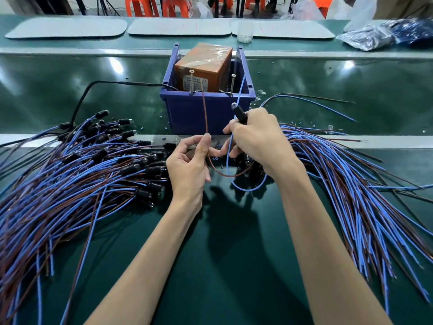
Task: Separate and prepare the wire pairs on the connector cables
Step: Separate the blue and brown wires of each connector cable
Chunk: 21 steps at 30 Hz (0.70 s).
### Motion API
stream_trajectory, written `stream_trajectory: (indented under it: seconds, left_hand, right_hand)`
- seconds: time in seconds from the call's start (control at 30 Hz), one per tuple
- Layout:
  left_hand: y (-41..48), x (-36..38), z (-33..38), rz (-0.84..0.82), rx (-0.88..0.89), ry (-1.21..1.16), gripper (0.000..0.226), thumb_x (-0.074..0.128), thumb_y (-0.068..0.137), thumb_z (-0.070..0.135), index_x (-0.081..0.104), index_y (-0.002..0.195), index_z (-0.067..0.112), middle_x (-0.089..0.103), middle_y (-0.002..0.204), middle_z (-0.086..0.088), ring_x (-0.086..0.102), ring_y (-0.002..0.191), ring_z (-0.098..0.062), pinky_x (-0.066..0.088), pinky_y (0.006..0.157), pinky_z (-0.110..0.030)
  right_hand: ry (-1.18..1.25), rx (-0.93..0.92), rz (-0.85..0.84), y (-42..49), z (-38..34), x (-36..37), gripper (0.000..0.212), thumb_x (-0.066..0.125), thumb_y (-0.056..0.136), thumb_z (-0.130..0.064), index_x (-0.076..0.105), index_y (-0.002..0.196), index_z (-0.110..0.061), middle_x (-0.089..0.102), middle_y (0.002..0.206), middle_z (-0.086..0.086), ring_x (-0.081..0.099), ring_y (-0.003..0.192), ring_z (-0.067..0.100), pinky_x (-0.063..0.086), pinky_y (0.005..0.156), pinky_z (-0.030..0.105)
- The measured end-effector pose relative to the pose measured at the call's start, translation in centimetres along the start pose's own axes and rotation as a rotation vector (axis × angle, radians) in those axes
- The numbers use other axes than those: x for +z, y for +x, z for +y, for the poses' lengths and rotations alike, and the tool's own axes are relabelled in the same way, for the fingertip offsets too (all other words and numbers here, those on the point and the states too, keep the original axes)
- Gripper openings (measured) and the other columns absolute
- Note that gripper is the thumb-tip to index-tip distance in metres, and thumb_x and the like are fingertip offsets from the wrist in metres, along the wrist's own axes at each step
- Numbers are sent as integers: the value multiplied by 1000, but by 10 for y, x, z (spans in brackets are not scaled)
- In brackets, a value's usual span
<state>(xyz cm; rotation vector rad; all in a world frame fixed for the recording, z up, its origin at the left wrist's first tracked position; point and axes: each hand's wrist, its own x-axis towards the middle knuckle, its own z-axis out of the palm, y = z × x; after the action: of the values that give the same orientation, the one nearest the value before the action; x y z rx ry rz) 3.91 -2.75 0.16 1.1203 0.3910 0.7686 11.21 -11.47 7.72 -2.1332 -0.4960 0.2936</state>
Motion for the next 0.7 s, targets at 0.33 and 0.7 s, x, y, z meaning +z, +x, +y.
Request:
stream_trajectory:
  seconds: [0.33,0.7]
  left_hand:
    - [3,0,2,74,11,8,19,52,96,5,62,103,19,72,69,3,52,44,-4,45,54,-14]
    - [2,2,3,132,20,9,17,53,96,8,65,99,20,63,56,6,46,42,-5,42,48,-16]
  right_hand:
    - [14,-6,12,0,3,-3,24,41,84,-5,64,82,0,69,54,-1,56,37,3,35,39,8]
    - [-61,-12,-78,-3,-1,-2,27,40,81,-6,64,91,2,69,53,-1,55,37,5,35,37,9]
